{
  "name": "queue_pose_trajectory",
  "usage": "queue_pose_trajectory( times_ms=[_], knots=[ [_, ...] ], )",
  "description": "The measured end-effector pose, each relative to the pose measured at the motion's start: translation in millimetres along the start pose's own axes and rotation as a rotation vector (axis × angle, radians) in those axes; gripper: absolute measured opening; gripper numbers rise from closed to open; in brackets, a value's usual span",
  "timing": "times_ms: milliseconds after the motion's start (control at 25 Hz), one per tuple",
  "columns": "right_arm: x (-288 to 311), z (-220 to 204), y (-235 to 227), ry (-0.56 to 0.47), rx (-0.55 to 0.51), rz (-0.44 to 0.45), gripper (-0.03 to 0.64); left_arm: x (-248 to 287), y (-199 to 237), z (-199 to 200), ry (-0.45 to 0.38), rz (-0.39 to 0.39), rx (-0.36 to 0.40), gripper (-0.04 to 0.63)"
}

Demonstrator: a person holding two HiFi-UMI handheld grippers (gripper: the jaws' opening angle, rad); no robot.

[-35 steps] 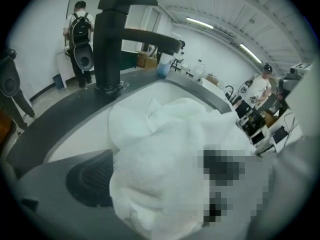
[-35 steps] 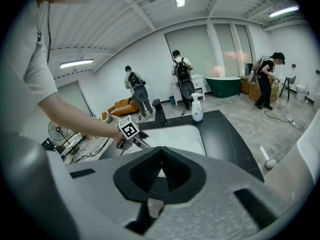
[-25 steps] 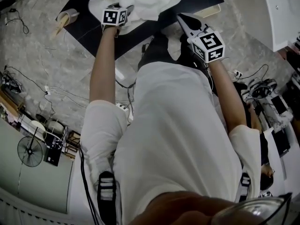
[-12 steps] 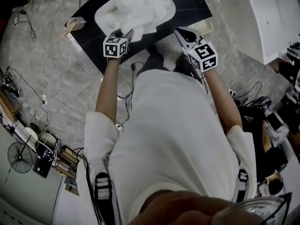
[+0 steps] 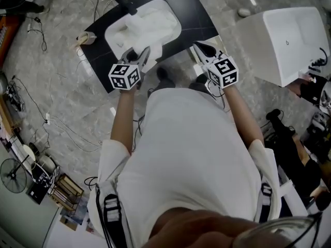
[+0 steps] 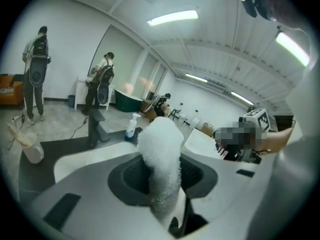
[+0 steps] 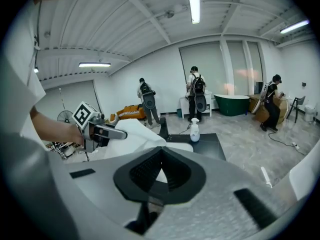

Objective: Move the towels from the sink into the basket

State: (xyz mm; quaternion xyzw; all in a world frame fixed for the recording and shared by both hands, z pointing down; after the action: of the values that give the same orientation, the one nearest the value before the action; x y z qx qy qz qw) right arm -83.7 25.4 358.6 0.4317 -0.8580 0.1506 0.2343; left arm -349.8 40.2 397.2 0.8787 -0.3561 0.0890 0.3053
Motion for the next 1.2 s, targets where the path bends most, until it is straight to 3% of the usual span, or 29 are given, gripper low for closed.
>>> queue_pose_trajectory(
  times_ms=[320,520,840,1200],
  knots=[
    [-57.9,34.7,-50.0,-0.135,0.02,-0.108,-0.003,23.4,-84.8,81.1,-0.141,-0.121,0.094,0.121],
    [-104.5,48.7,-86.0,-0.213,0.018,-0.197,-0.003,55.9,-135.2,125.1,-0.178,-0.216,0.165,0.12],
    [-193.4,20.2,-157.3,-0.26,0.113,-0.418,-0.003,137.5,-234.9,169.4,-0.165,-0.478,0.233,0.12],
    [-286.5,-32.7,-205.9,-0.273,0.19,-0.612,-0.003,225.5,-361.8,168.6,-0.107,-0.751,0.288,0.12]
  ],
)
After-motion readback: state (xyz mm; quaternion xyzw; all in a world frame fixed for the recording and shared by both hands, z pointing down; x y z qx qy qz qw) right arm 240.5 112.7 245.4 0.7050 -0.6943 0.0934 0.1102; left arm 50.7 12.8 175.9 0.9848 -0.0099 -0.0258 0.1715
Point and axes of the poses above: the fingertips, and each gripper's own axes: x forward along the fingers, y to its left, z out of its top, the point moved 7 cm from there along -x, backward along the fingers, and after that the axes turned 13 degrees about -z, right-handed, at the moved point
